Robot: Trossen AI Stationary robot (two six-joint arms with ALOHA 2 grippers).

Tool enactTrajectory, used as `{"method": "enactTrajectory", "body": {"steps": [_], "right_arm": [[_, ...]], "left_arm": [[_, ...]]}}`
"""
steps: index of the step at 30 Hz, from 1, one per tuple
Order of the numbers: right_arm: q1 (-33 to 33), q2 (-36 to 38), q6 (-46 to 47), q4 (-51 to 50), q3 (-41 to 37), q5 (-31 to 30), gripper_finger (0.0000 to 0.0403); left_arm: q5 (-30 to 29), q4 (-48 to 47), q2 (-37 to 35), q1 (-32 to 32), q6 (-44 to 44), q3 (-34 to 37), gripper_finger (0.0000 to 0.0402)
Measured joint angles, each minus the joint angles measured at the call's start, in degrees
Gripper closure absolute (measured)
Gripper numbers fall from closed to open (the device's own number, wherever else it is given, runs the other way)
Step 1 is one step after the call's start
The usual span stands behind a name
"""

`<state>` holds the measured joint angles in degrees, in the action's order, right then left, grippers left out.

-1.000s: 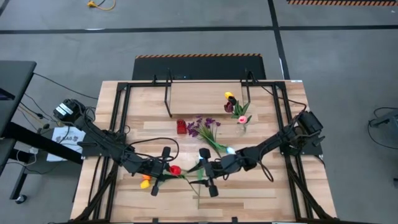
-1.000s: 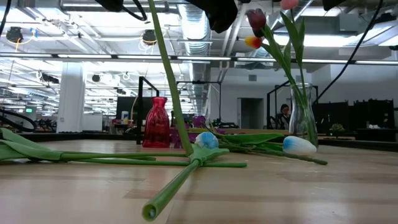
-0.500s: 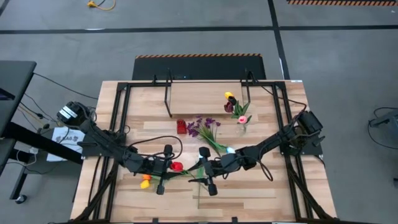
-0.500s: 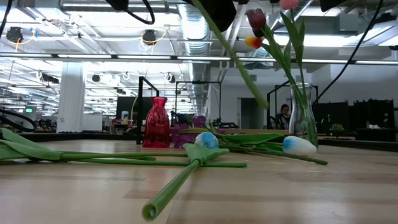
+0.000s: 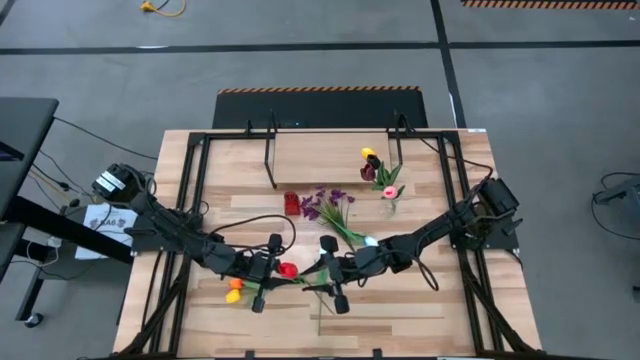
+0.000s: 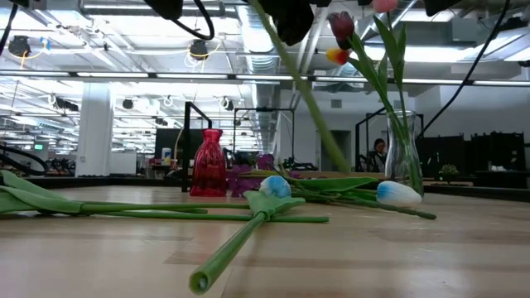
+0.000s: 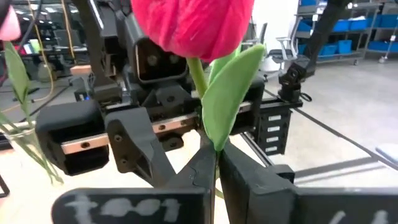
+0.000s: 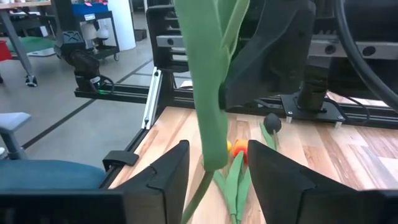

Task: Pick and place flowers into a vace then onto a shelf
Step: Put the red flower into the transparent vase

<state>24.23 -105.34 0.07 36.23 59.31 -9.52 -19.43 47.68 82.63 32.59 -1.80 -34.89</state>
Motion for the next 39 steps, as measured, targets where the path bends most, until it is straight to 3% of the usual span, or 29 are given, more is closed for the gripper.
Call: {"method": "enactTrajectory", "body": {"steps": [9,16,27,31,39], "right_arm": [[0.0,0.0,0.1,0.0,0.0,0.0,0.0279],[-1.1,0.0,5.2,-0.1,0.0,1.1,0.0388],[-1.5,0.0,5.9,-0.8,0.0,0.6,0.0399],[-1.5,0.1,5.9,-1.0,0.0,0.4,0.04],[-1.6,0.1,6.0,-1.5,0.0,0.2,0.0401]], "left_arm": [[0.1,-0.6,0.0,0.0,0.0,0.0,0.0401],[-0.2,-0.7,0.0,0.0,0.0,0.0,0.0401],[-2.3,-0.6,0.0,0.0,1.9,0.0,0.0399],[-2.4,-0.4,0.0,0.0,2.3,0.0,0.0372],[-1.2,-1.6,0.0,0.0,5.2,0.0,0.0275]]}}
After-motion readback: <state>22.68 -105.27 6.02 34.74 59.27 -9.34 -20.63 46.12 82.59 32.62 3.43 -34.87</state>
